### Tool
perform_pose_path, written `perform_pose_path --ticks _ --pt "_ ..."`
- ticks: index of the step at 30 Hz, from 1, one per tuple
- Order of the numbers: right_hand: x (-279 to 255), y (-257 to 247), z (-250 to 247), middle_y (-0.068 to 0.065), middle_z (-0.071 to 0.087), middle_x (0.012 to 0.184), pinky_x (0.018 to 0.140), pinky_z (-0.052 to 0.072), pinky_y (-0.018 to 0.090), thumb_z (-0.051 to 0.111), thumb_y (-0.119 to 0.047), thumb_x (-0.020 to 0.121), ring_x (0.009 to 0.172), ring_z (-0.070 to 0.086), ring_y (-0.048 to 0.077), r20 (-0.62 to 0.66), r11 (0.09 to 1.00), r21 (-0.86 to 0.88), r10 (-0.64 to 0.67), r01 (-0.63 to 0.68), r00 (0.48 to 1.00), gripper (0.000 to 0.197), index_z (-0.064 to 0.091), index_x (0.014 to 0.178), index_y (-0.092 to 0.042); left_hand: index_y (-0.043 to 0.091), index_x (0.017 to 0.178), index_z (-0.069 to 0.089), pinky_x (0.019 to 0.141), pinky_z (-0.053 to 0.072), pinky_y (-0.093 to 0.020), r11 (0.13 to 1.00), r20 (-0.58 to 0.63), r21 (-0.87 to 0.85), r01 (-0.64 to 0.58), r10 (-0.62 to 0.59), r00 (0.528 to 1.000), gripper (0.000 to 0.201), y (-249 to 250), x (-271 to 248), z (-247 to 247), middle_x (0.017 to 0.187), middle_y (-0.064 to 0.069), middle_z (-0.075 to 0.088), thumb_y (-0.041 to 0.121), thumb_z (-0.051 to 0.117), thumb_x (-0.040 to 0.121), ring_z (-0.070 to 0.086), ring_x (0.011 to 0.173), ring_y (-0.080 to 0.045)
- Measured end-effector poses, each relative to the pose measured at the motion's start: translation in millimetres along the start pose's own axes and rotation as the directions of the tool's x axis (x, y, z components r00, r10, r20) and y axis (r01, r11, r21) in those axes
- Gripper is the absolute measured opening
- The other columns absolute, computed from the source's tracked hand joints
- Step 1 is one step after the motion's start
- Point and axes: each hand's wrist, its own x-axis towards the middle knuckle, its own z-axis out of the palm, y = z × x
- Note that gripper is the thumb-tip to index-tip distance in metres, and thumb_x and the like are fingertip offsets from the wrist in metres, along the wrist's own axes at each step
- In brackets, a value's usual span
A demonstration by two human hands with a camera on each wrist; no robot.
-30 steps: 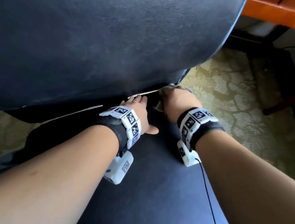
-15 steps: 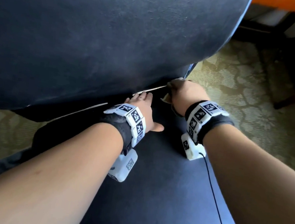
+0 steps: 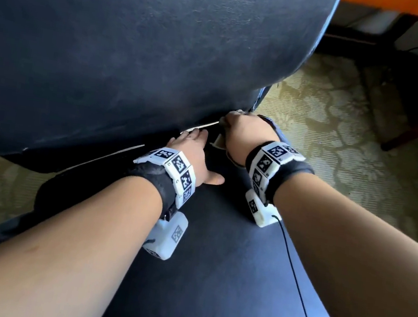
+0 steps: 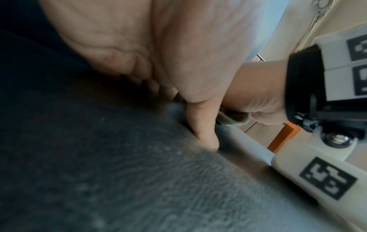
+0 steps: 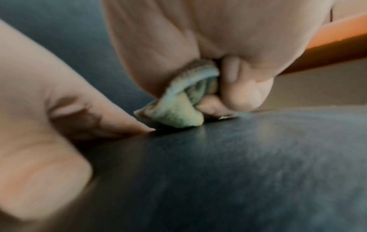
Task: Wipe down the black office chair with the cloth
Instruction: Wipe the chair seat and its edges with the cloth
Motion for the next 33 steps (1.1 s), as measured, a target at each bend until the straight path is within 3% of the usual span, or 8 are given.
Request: perform_pose_path --ticks 5,10,13,15,18,23,30,33 --pt "9.2 34.2 -15.8 0.007 0.068 0.098 0.074 0.044 0.032 0.060 -0.030 0.093 0.080 0.056 0.029 -0.045 0.978 -0.006 0.210 -0.211 0.977 0.006 0.060 0.097 -0.026 0.015 0.168 0.000 0.131 0.010 -0.045 1.000 0.016 0.003 -0.007 0.007 1.000 0.127 0.3 -0.1 0.9 0.177 -0.002 -0.001 0.072 0.073 0.081 0.001 0.163 -0.021" --pt "-5.7 20.9 -9.0 0.001 0.071 0.113 0.083 0.042 0.023 0.055 -0.029 0.103 0.102 0.065 0.023 0.018 0.980 0.193 0.050 -0.052 0.999 0.024 0.069 0.122 -0.024 0.015 0.168 0.003 0.131 0.009 -0.044 0.999 0.000 -0.036 -0.016 0.016 1.000 0.126 -1.6 0.3 2.7 0.177 -0.003 0.001 0.071 0.075 0.080 0.002 0.163 -0.020" --pt "-23.7 43.8 -16.1 -0.006 0.068 0.083 0.066 0.048 0.022 0.062 -0.021 0.101 0.066 0.061 0.006 0.015 0.449 0.878 0.322 -0.167 0.946 0.010 0.070 0.103 -0.026 0.014 0.167 0.002 0.131 0.010 -0.045 0.999 -0.003 -0.034 -0.016 0.016 1.000 0.129 -0.8 0.2 -0.5 0.177 -0.003 0.001 0.073 0.074 0.079 0.002 0.163 -0.021" --pt "-35.4 59.1 -12.6 0.002 0.062 0.076 0.049 0.047 0.025 0.062 -0.025 0.095 0.053 0.056 0.012 0.065 0.190 0.965 0.500 -0.182 0.864 0.005 0.066 0.099 -0.023 0.015 0.168 0.002 0.131 0.011 -0.045 0.999 -0.007 -0.048 -0.014 0.013 1.000 0.130 -0.9 -0.6 -0.7 0.177 -0.003 0.001 0.074 0.075 0.077 0.002 0.163 -0.021" --pt "-35.0 65.0 -13.5 0.006 0.069 0.094 0.078 0.056 0.038 0.065 -0.039 0.085 0.083 0.066 0.025 -0.046 0.531 0.769 0.602 -0.357 0.797 0.030 0.066 0.110 -0.023 0.015 0.168 0.003 0.131 0.012 -0.040 0.996 -0.031 -0.073 -0.042 0.040 0.999 0.130 -2.1 -8.7 -3.2 0.177 -0.002 0.003 0.073 0.076 0.077 0.004 0.163 -0.020" --pt "-3.5 28.1 -17.1 0.006 0.062 0.107 0.084 0.045 0.032 0.058 -0.040 0.098 0.096 0.061 0.030 -0.099 0.955 0.169 0.264 -0.245 0.959 0.030 0.062 0.117 -0.018 0.013 0.160 0.026 0.118 0.036 -0.043 0.996 -0.059 -0.036 0.076 -0.078 0.995 0.116 -19.9 -37.8 -19.3 0.166 -0.006 0.036 0.071 0.079 0.075 0.036 0.151 -0.028" --pt "-3.0 -47.1 28.0 0.008 0.058 0.104 0.082 0.043 0.035 0.039 -0.040 0.096 0.096 0.058 0.030 0.037 0.991 -0.090 -0.097 0.100 0.995 0.028 0.054 0.110 -0.022 0.023 0.147 0.047 0.100 0.053 -0.042 0.988 -0.040 -0.012 0.156 -0.156 0.987 0.108 -62.2 -50.4 -15.5 0.140 -0.002 0.062 0.079 0.082 0.061 0.057 0.130 -0.031" --pt "3.2 -23.5 17.3 0.007 0.060 0.096 0.078 0.042 0.033 0.043 -0.046 0.101 0.087 0.058 0.031 -0.047 0.998 -0.058 0.017 -0.020 0.999 0.018 0.047 0.099 -0.029 0.023 0.144 0.048 0.095 0.054 -0.040 0.990 -0.054 0.000 0.138 -0.138 0.989 0.105 -57.9 -48.2 -16.8 0.135 -0.001 0.065 0.079 0.082 0.062 0.059 0.127 -0.031"
